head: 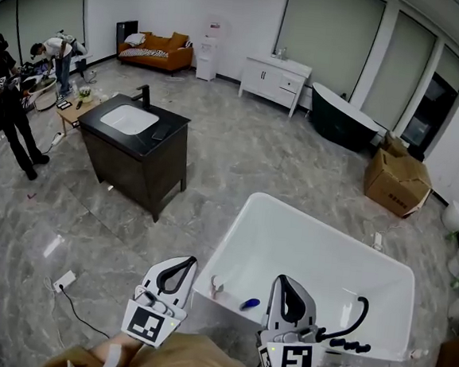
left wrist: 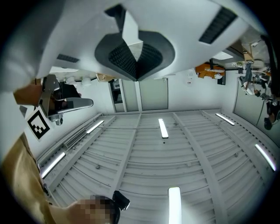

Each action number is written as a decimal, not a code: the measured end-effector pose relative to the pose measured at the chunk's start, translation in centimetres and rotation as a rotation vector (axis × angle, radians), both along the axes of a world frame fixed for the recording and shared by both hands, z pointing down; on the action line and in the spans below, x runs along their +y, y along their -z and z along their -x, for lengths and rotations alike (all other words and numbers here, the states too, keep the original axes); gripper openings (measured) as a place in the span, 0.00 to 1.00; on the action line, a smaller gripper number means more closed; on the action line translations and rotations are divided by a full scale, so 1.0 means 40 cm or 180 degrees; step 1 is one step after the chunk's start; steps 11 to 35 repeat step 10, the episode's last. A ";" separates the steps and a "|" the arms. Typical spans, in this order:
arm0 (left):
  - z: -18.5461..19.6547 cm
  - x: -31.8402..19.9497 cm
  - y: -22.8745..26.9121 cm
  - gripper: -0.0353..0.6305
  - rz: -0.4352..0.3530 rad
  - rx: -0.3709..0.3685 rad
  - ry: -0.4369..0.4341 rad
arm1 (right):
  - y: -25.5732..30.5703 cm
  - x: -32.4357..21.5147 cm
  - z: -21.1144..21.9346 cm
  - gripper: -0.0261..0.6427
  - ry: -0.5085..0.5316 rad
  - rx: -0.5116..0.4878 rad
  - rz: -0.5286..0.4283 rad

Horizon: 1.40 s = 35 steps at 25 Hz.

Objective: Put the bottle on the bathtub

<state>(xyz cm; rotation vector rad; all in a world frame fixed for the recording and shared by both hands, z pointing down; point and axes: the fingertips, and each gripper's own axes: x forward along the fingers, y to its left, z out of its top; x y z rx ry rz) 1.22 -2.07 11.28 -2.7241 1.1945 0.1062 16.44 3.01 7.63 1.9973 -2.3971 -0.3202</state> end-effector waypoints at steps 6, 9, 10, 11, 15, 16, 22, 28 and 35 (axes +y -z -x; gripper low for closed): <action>-0.003 -0.015 -0.003 0.06 -0.0018 -0.0058 -0.0038 | 0.001 -0.003 0.000 0.04 -0.0020 -0.0037 -0.0032; -0.006 -0.020 -0.001 0.06 -0.0005 -0.0037 -0.0038 | 0.000 -0.005 -0.005 0.04 -0.0030 -0.0047 -0.0025; -0.008 -0.022 0.000 0.06 0.0000 -0.0026 -0.0037 | -0.001 -0.006 -0.007 0.04 -0.0031 -0.0049 -0.0021; -0.008 -0.022 0.000 0.06 0.0000 -0.0026 -0.0037 | -0.001 -0.006 -0.007 0.04 -0.0031 -0.0049 -0.0021; -0.008 -0.022 0.000 0.06 0.0000 -0.0026 -0.0037 | -0.001 -0.006 -0.007 0.04 -0.0031 -0.0049 -0.0021; -0.008 -0.022 0.000 0.06 0.0000 -0.0026 -0.0037 | -0.001 -0.006 -0.007 0.04 -0.0031 -0.0049 -0.0021; -0.008 -0.022 0.000 0.06 0.0000 -0.0026 -0.0037 | -0.001 -0.006 -0.007 0.04 -0.0031 -0.0049 -0.0021; -0.008 -0.022 0.000 0.06 0.0000 -0.0026 -0.0037 | -0.001 -0.006 -0.007 0.04 -0.0031 -0.0049 -0.0021; -0.008 -0.022 0.000 0.06 0.0000 -0.0026 -0.0037 | -0.001 -0.006 -0.007 0.04 -0.0031 -0.0049 -0.0021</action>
